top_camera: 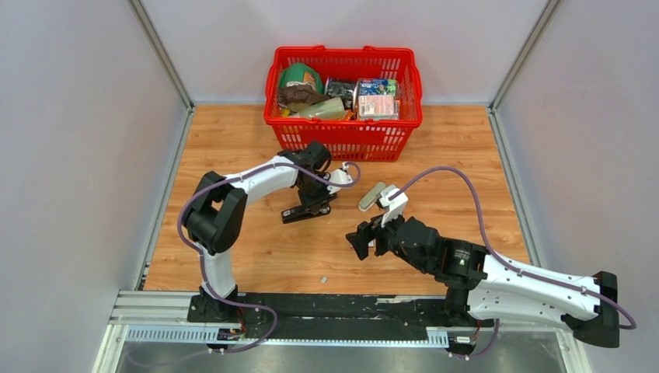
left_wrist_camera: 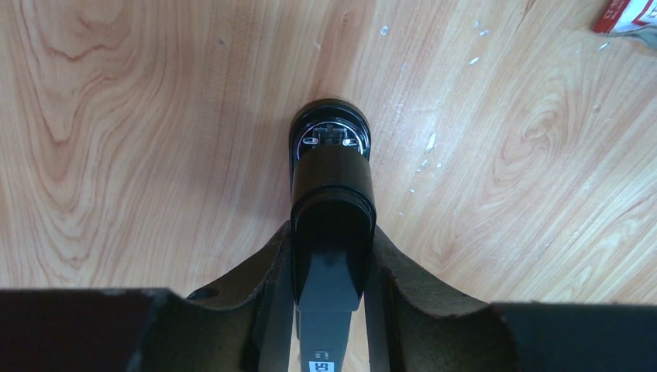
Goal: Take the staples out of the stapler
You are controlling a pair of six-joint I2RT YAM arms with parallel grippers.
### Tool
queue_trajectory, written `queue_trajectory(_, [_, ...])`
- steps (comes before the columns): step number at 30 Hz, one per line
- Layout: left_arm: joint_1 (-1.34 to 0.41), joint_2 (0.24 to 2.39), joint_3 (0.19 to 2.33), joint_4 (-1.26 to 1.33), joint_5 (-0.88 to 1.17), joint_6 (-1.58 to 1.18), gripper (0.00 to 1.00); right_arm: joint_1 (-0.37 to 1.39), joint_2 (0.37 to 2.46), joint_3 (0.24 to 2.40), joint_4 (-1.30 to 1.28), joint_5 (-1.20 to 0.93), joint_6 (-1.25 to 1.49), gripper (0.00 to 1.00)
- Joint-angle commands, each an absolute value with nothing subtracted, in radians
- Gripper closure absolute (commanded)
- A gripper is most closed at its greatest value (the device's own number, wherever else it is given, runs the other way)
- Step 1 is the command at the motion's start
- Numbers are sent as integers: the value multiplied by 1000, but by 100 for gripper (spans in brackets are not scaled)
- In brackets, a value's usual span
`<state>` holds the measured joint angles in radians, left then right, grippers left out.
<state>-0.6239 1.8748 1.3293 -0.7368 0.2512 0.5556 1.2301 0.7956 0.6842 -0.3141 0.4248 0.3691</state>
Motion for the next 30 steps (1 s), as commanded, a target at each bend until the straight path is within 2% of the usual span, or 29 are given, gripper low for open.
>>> queue_trajectory(1, [-652, 1783, 1373, -730, 264, 479, 100, 1230, 738, 690, -313, 458, 322, 16])
queue_trajectory(8, [-670, 1554, 1305, -620, 423, 348, 100, 1200, 683, 804, -449, 382, 216, 17])
queue_trajectory(20, [-755, 1405, 1278, -753, 655, 324, 100, 1198, 750, 1031, -624, 81, 89, 21])
queue_trajectory(30, [-781, 1143, 1167, -644, 873, 232, 100, 1198, 764, 1063, -689, -89, 6, 24])
